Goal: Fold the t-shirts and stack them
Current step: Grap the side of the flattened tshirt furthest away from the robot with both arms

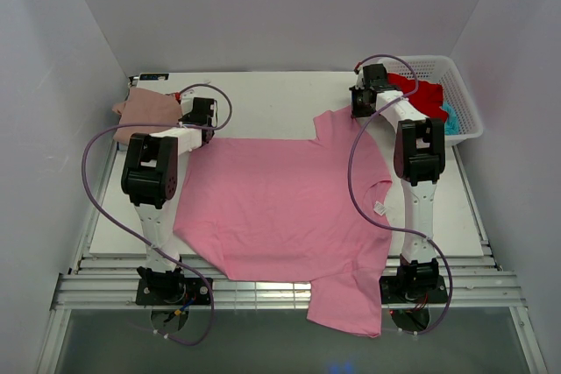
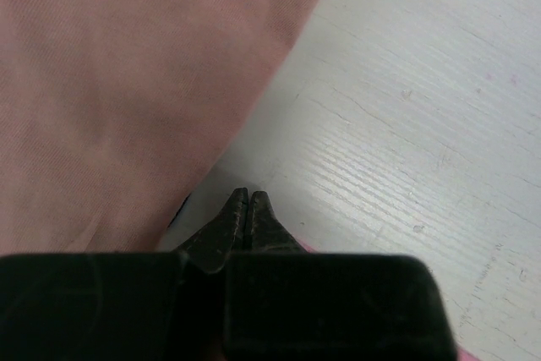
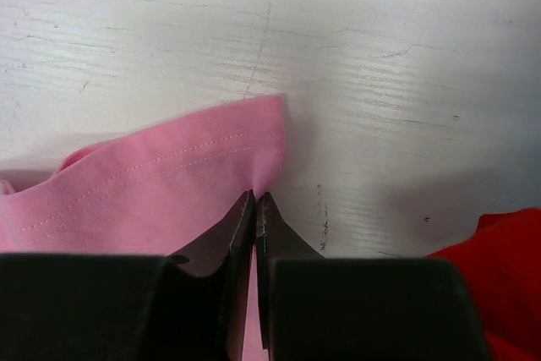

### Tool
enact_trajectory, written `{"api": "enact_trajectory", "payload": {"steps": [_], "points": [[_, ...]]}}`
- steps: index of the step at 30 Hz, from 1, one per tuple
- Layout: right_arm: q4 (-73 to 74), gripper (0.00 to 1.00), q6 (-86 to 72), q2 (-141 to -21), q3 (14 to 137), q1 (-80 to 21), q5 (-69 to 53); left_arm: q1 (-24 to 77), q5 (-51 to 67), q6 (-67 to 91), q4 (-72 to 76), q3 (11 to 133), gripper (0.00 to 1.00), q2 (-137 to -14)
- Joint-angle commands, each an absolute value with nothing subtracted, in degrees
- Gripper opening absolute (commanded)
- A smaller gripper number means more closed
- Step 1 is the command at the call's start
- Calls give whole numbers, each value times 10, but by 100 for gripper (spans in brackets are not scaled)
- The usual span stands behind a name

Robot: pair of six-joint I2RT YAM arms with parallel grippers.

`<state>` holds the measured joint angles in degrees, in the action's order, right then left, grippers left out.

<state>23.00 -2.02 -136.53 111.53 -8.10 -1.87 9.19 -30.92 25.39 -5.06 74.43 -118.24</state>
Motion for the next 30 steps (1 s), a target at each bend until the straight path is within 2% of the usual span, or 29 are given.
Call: {"api": "enact_trajectory", "payload": {"steps": [1, 11, 21, 26, 30], "points": [[272, 8, -24, -1366, 1115, -76, 17, 92, -308, 260, -90, 750, 0, -1162], [329, 8, -53, -1438, 1305, -40, 6, 91, -294, 241, -110, 859, 0, -1222], [223, 8, -85, -1434, 1308, -18, -75, 90, -299, 242, -106, 912, 0, -1259], [180, 8, -105, -1398, 1287, -14, -144, 85, -277, 236, -34, 868, 0, -1208], [161, 8, -107, -1339, 1217, -14, -159, 85, -268, 232, -31, 849, 0, -1163]]}}
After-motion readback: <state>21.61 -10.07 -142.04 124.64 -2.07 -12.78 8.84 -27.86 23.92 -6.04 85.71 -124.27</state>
